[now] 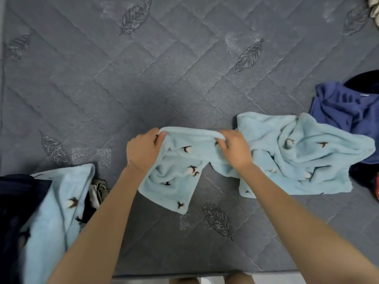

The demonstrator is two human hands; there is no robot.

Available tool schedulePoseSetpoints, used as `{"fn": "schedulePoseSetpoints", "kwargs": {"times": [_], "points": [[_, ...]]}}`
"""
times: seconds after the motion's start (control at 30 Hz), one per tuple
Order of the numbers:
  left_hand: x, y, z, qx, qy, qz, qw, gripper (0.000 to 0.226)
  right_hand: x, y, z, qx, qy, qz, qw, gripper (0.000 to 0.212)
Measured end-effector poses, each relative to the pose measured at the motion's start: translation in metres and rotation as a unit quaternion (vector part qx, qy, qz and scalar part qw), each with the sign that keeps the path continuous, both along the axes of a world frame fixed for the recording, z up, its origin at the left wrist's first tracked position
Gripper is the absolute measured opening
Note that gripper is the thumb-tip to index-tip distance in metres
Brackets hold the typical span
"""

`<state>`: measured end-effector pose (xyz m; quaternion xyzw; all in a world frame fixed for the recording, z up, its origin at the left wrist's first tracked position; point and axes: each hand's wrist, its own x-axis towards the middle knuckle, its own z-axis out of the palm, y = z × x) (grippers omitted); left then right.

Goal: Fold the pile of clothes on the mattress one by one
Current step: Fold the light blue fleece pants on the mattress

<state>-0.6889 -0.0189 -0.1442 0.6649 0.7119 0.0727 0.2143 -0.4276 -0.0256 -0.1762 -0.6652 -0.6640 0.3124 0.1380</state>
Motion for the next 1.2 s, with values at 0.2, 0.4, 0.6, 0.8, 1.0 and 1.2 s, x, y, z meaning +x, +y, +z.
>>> {"fn": "schedulePoseSetpoints", "kwargs": {"times": [0.2, 0.4, 0.6, 0.8, 1.0, 1.2], "points": [[-0.002, 0.046, 0.017, -0.024, 0.005, -0.014, 1.000, 0.048, 0.005, 0.046, 0.025, -0.078, -0.019, -0.076, 0.994, 0.036], [-0.016, 0.039, -0.016, 0.080, 0.018, 0.011, 0.997, 0.064, -0.002, 0.066, 0.005, -0.052, -0.069, -0.130, 0.988, 0.027], [-0.031, -0.005, -0.045, -0.027, -0.004, 0.068, 0.997, 0.089, -0.034, 0.054, -0.017, 0.059, -0.074, 0.018, 0.995, 0.053], [-0.042, -0.028, -0.052, -0.057, -0.072, 0.026, 0.995, 0.074, -0.080, 0.047, -0.026, 0.042, -0.073, 0.159, 0.984, 0.066], [-0.062, -0.017, -0.037, 0.015, -0.287, 0.225, 0.931, 0.028, -0.128, 0.044, -0.022, 0.067, -0.038, 0.246, 0.966, 0.066], [-0.094, 0.012, -0.018, -0.021, -0.286, 0.177, 0.942, 0.022, -0.166, 0.067, 0.003, 0.034, 0.059, 0.165, 0.984, 0.022]]}}
